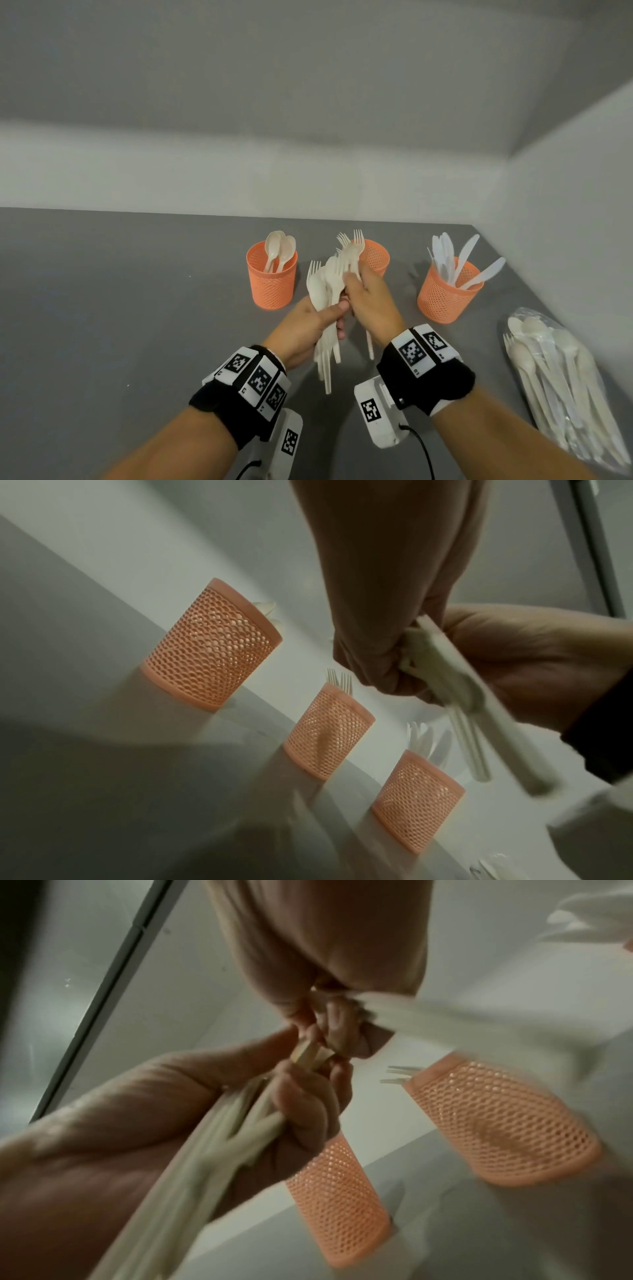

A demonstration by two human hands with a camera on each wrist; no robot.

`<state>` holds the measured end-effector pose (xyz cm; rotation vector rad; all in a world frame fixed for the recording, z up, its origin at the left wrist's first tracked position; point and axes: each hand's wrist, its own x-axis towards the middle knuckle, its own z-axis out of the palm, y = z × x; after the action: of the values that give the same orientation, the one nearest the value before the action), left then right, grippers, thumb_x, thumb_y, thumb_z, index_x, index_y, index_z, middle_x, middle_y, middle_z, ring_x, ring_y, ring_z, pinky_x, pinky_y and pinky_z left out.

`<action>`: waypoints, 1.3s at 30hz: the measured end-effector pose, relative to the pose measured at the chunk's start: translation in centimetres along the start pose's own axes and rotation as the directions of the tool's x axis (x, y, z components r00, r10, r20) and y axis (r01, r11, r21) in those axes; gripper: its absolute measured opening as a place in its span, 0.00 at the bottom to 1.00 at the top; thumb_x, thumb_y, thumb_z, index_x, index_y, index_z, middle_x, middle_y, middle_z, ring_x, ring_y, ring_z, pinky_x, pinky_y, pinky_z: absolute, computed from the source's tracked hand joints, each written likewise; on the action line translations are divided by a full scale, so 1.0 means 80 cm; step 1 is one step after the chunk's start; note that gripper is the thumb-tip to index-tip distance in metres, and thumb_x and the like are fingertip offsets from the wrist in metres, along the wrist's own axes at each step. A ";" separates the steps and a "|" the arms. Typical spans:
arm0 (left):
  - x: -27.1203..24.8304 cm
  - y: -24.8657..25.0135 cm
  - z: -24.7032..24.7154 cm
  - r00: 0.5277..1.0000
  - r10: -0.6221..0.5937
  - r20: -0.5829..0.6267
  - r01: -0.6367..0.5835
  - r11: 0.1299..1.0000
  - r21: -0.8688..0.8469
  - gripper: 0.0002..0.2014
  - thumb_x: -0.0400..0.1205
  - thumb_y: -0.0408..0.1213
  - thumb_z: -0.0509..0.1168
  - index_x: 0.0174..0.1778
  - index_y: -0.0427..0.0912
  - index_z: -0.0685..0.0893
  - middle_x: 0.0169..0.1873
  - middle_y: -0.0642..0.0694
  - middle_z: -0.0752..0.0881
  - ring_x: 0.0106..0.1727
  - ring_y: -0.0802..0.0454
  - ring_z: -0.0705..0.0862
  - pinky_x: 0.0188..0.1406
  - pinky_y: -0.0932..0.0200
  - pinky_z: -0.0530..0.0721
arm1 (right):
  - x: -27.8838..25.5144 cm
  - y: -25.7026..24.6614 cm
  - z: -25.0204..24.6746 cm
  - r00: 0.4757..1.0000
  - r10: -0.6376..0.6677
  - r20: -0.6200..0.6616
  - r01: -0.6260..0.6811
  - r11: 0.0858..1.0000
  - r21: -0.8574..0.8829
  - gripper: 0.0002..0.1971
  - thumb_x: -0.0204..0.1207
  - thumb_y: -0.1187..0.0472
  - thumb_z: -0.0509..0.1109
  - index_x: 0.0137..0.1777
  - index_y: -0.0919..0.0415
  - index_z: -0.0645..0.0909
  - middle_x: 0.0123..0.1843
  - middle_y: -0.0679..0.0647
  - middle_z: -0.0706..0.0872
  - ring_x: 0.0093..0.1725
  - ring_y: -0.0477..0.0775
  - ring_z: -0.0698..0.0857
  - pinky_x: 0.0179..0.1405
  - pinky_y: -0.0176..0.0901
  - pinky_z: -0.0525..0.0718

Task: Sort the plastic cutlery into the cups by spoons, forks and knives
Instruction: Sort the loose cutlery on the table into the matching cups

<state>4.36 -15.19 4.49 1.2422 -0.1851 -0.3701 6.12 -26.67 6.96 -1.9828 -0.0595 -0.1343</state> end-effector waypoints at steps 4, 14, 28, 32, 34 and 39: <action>0.002 -0.001 -0.007 0.999 -0.006 -0.032 0.006 1.000 0.003 0.09 0.84 0.35 0.58 0.54 0.38 0.82 0.29 0.47 0.79 0.24 0.57 0.76 0.28 0.63 0.80 | 0.012 -0.011 -0.012 0.991 0.085 -0.104 -0.050 0.952 0.302 0.14 0.86 0.61 0.48 0.59 0.67 0.73 0.40 0.62 0.84 0.28 0.46 0.85 0.29 0.39 0.85; 0.000 -0.008 -0.011 0.983 0.034 -0.180 0.016 0.962 0.273 0.04 0.85 0.33 0.57 0.50 0.39 0.77 0.29 0.42 0.72 0.19 0.57 0.71 0.23 0.62 0.76 | 0.017 -0.022 -0.001 0.998 0.066 -0.002 -0.062 0.956 0.287 0.19 0.73 0.41 0.68 0.36 0.56 0.71 0.21 0.44 0.75 0.18 0.41 0.72 0.18 0.33 0.70; 0.012 -0.019 -0.028 0.909 0.352 -0.222 -0.132 0.751 0.647 0.08 0.82 0.32 0.61 0.47 0.51 0.75 0.49 0.43 0.82 0.48 0.51 0.77 0.42 0.68 0.73 | 0.029 -0.058 0.008 0.991 -0.059 -0.119 0.078 0.983 0.165 0.12 0.84 0.54 0.57 0.42 0.57 0.74 0.32 0.49 0.76 0.32 0.46 0.77 0.35 0.33 0.77; 0.010 -0.019 -0.036 0.942 0.286 -0.178 -0.102 0.746 0.658 0.03 0.83 0.32 0.60 0.50 0.41 0.79 0.44 0.41 0.82 0.44 0.51 0.76 0.38 0.72 0.71 | 0.054 -0.063 -0.028 0.970 0.077 -0.233 0.066 0.832 0.550 0.10 0.86 0.54 0.51 0.49 0.55 0.72 0.44 0.54 0.82 0.41 0.52 0.86 0.47 0.49 0.86; 0.009 -0.019 -0.039 0.944 0.263 -0.202 -0.086 0.783 0.616 0.09 0.84 0.33 0.59 0.58 0.47 0.78 0.50 0.45 0.83 0.50 0.52 0.78 0.44 0.70 0.73 | 0.067 -0.060 -0.050 0.948 0.109 -0.298 0.127 0.731 0.671 0.09 0.87 0.56 0.49 0.47 0.52 0.69 0.43 0.56 0.84 0.37 0.52 0.88 0.43 0.50 0.88; 0.010 -0.008 -0.042 0.938 0.241 -0.251 -0.062 0.825 0.561 0.18 0.85 0.34 0.57 0.72 0.46 0.71 0.54 0.29 0.82 0.62 0.29 0.78 0.52 0.41 0.79 | 0.102 -0.036 -0.080 0.833 0.086 -0.547 0.286 0.779 0.558 0.10 0.86 0.55 0.48 0.46 0.47 0.68 0.36 0.54 0.80 0.30 0.48 0.82 0.36 0.39 0.83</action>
<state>6.06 -12.70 2.77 1.8239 -0.1188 0.0391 13.49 -31.52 13.13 -1.2058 0.1459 -0.6734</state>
